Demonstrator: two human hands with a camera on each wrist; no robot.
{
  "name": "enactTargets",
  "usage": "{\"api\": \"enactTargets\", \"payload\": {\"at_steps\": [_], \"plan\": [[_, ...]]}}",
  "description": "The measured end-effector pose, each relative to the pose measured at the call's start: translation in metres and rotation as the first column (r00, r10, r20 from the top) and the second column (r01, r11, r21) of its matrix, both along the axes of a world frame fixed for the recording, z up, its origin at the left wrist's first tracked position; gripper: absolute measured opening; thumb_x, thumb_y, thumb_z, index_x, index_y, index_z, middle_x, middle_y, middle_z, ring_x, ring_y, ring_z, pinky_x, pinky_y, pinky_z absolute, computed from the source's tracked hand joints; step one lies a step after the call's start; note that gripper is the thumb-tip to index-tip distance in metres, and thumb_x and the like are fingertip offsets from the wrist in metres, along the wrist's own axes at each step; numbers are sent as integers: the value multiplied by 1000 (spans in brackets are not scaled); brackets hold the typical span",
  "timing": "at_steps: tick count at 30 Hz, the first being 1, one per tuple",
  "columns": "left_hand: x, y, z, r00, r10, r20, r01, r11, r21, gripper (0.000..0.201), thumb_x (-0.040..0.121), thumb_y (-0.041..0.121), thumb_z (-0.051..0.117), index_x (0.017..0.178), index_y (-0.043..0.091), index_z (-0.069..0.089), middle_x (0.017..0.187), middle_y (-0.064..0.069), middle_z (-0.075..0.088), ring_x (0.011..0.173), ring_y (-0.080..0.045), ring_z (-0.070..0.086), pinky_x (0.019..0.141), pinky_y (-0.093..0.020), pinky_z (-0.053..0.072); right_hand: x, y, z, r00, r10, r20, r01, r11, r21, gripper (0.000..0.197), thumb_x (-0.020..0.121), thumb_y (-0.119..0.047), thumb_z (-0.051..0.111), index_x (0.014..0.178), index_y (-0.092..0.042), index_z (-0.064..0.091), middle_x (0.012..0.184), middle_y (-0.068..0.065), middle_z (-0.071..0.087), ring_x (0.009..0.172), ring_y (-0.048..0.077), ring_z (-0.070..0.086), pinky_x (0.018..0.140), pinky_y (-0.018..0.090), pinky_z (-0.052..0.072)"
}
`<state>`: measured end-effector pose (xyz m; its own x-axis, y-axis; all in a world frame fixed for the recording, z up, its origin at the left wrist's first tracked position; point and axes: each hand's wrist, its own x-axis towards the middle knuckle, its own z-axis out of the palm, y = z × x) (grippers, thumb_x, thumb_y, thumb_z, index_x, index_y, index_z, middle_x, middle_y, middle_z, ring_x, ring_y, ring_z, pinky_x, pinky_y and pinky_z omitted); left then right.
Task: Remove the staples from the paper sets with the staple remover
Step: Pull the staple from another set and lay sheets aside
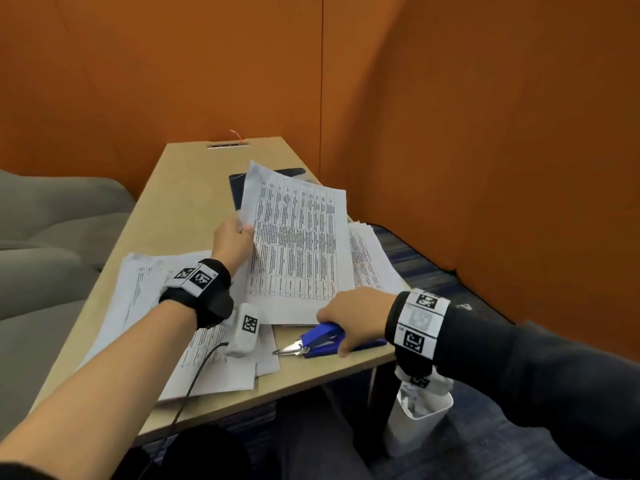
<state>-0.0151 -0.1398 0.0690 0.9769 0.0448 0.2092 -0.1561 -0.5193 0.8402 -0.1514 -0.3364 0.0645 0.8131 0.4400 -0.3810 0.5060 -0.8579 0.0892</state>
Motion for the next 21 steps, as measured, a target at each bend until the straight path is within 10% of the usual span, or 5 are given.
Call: {"api": "enactTargets", "payload": {"at_steps": [7, 10, 14, 18, 21], "plan": [[-10, 2, 3, 999, -51, 14, 51, 999, -1, 28, 100, 8, 38, 125, 1, 48, 104, -6, 51, 81, -15, 49, 61, -21, 39, -10, 0, -5, 995, -4, 99, 1, 999, 36, 34, 85, -40, 69, 102, -16, 53, 90, 3, 57, 81, 23, 53, 64, 31, 35], [-13, 6, 5, 997, -81, 8, 81, 997, -17, 28, 99, 9, 40, 125, 2, 51, 107, -10, 56, 82, -16, 53, 57, -20, 38, -7, -14, 21, 995, -91, -29, 95, 948, 305, 33, 85, -37, 71, 98, -17, 47, 85, -1, 56, 74, 19, 52, 62, 29, 35], [-23, 6, 15, 979, -200, 33, 200, 980, 7, 25, 99, 15, 42, 115, 2, 57, 107, -17, 64, 99, -33, 61, 73, -38, 51, 14, -42, 80, 925, -372, 80, 190, 633, 751, 40, 79, -32, 78, 109, -26, 52, 87, -7, 62, 69, 6, 56, 63, 22, 44], [-39, -18, 32, 939, -326, 114, 315, 944, 99, 18, 100, 17, 46, 89, 6, 55, 84, -5, 60, 77, -20, 55, 66, -30, 45, 47, -51, 117, 687, -723, 66, -139, -41, 990, 23, 90, -34, 65, 77, -25, 48, 68, -8, 47, 60, 12, 44, 61, 28, 40], [-50, -40, 41, 900, -392, 191, 358, 914, 190, 20, 100, 18, 47, 83, 7, 50, 77, 1, 50, 68, -11, 44, 62, -28, 35, 71, -50, 128, 572, -820, -5, -236, -171, 957, 15, 93, -39, 58, 85, -30, 50, 74, -9, 51, 64, 9, 50, 66, 30, 49]]}}
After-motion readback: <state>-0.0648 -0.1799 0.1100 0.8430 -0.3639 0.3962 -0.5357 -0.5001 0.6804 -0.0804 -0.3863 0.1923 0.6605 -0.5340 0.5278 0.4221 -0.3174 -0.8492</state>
